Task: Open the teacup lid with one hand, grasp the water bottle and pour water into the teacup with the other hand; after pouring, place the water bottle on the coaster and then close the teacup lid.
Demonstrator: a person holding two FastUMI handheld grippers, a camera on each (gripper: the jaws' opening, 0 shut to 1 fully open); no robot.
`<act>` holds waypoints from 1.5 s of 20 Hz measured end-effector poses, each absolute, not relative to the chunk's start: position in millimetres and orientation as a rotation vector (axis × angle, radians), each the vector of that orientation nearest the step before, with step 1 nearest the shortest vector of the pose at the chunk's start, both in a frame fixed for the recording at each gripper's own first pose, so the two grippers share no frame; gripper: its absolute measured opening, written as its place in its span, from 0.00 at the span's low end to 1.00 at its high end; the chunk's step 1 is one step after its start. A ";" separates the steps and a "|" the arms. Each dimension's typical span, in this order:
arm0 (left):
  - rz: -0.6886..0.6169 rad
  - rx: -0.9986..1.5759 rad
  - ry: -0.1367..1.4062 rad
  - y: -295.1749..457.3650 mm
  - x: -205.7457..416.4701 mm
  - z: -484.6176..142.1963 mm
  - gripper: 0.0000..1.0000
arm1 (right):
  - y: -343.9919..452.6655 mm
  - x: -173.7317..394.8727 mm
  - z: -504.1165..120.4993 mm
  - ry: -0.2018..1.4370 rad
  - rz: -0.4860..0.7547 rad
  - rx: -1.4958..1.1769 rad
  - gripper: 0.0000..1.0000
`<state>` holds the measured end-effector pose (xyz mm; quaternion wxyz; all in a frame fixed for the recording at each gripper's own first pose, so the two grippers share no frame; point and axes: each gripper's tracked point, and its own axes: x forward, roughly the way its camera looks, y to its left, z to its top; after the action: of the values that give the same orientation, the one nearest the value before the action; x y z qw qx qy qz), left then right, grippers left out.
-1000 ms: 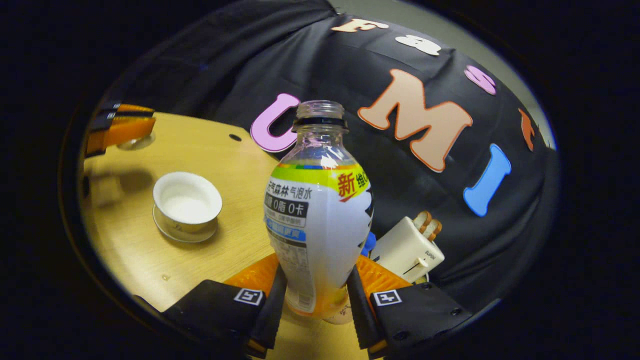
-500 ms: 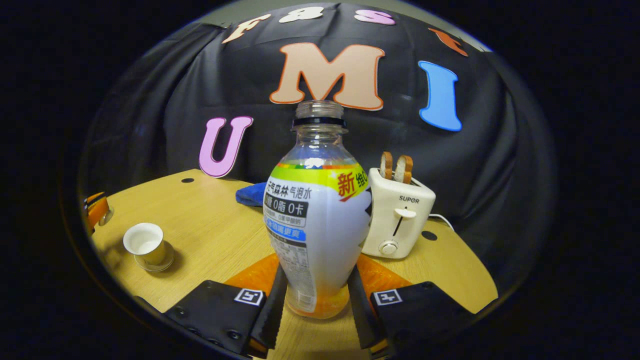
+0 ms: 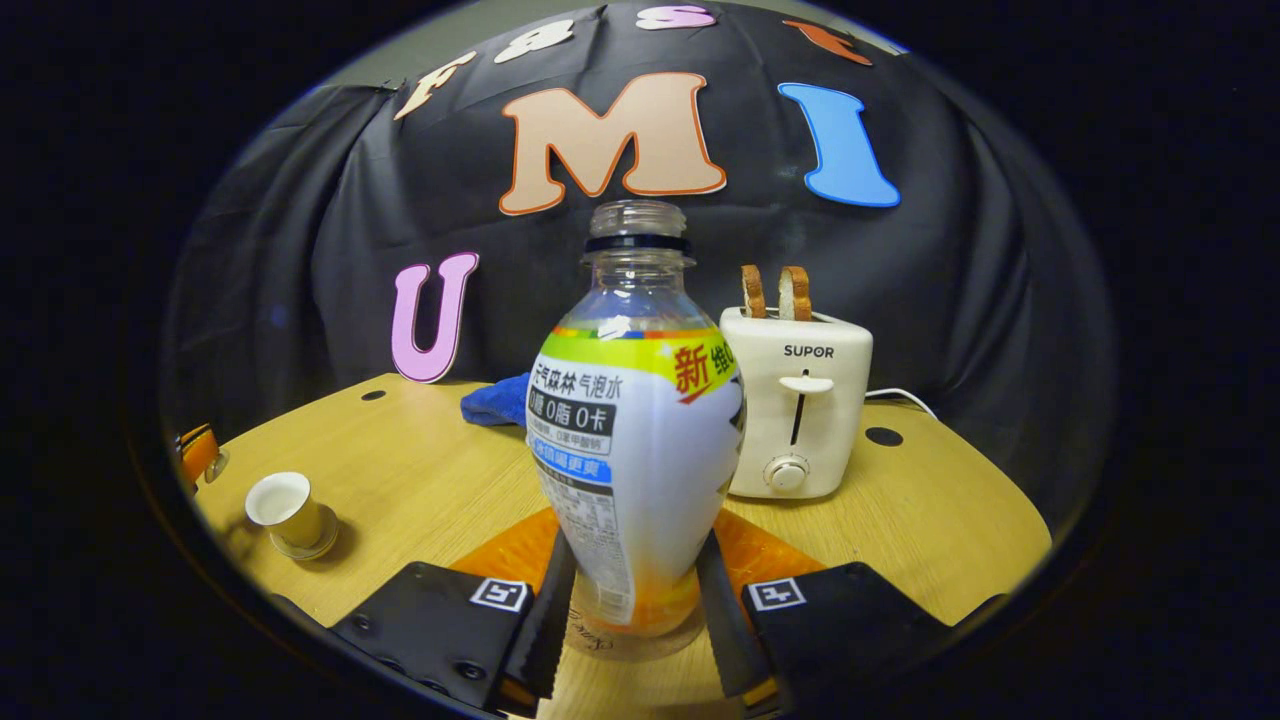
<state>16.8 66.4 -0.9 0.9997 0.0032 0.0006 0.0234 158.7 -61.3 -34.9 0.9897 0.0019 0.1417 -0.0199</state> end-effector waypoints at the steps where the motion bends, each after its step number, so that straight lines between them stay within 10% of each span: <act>1: 0.047 0.006 0.001 66.2 17.0 -0.6 0.27 | -61.8 158.8 -36.3 0.289 -0.041 0.009 0.66; 11: 0.047 0.007 0.001 66.3 17.0 -0.3 0.27 | -57.8 148.4 -37.2 0.282 -0.007 0.038 0.93; 30: 0.030 0.006 0.002 61.0 20.3 -1.0 0.27 | -69.9 93.9 -42.4 0.237 -0.064 -0.041 0.94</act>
<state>20.3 61.0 -1.0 0.9999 0.0029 0.0009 0.0149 93.9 -69.9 -42.4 0.9923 -0.0207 0.1181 -0.0317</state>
